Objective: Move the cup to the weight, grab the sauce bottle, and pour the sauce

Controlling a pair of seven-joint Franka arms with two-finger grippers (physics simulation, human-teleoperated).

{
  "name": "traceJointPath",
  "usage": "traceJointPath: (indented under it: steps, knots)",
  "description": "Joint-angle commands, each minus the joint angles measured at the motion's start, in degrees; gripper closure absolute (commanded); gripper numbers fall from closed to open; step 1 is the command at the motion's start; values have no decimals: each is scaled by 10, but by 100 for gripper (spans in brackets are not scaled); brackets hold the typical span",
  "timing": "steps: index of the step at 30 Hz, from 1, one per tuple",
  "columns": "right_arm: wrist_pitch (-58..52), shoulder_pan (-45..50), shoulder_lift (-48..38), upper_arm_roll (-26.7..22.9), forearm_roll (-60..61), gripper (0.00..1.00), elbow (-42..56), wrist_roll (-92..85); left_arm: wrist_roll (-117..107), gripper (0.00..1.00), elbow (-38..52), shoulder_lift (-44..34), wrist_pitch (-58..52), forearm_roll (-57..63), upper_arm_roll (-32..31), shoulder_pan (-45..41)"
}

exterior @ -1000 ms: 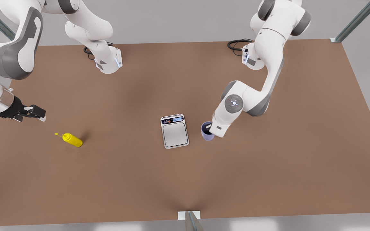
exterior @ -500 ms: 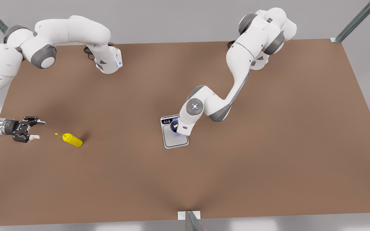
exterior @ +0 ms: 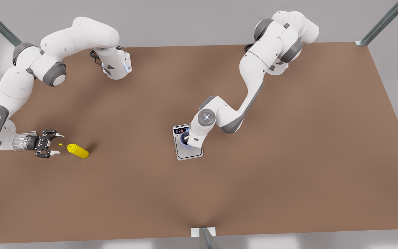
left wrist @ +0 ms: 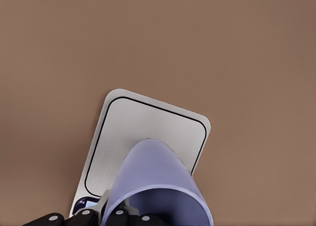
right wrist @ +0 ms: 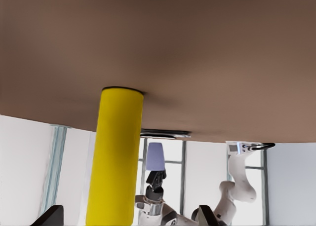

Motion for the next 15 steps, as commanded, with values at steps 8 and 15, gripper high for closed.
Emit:
traceJointPath:
  steps: [8,15]
  knots:
    - [15,-1,18,41,0,0,-2,-2,-2,41,-2,0,2,-12,0,0]
    - [30,-5,19,61,-2,0,-2,0,-21,0,1,-23,-25,-18,-4,5]
